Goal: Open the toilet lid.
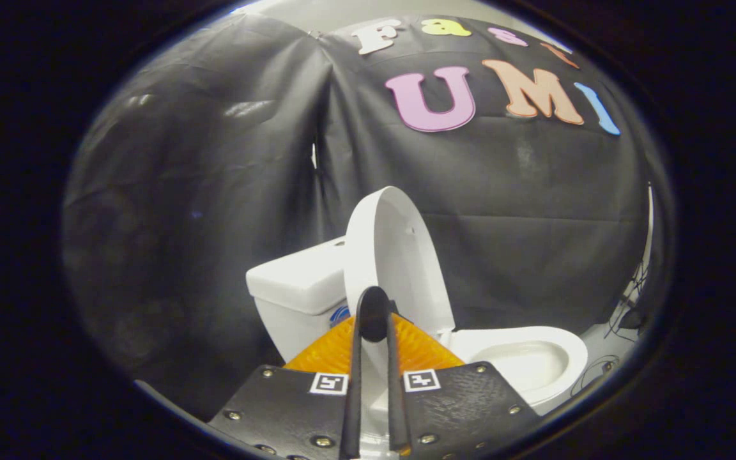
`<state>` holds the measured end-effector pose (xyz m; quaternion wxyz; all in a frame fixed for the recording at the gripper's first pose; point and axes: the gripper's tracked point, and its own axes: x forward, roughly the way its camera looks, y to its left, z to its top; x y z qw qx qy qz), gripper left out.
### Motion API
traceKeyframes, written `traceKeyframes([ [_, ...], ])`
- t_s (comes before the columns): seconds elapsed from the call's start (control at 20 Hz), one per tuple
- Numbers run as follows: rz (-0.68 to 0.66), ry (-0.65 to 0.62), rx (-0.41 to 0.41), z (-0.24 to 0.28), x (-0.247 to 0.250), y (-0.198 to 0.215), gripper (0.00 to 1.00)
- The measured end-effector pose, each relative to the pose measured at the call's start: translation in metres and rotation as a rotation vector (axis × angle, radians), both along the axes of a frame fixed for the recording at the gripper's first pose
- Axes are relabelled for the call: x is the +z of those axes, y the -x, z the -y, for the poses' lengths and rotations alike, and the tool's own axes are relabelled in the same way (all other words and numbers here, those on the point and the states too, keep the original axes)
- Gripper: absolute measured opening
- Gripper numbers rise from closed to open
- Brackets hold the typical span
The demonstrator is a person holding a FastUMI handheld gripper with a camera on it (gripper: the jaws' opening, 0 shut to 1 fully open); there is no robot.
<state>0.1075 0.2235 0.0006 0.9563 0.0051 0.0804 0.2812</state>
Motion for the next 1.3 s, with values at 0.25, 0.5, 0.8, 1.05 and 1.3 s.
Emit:
traceKeyframes([
  [0.25, -0.013, 0.006, -0.001, 0.008, 0.003, 0.007, 0.18],
  [0.5, -0.011, 0.008, 0.007, 0.026, 0.009, 0.013, 0.26],
  [0.8, -0.008, -0.056, -0.065, 0.091, 0.035, 0.009, 0.3],
  [1.05, -0.042, -0.073, -0.104, 0.14, 0.037, 0.001, 0.55],
  [1.3, -0.056, -0.044, -0.129, 0.183, 0.031, 0.001, 0.72],
])
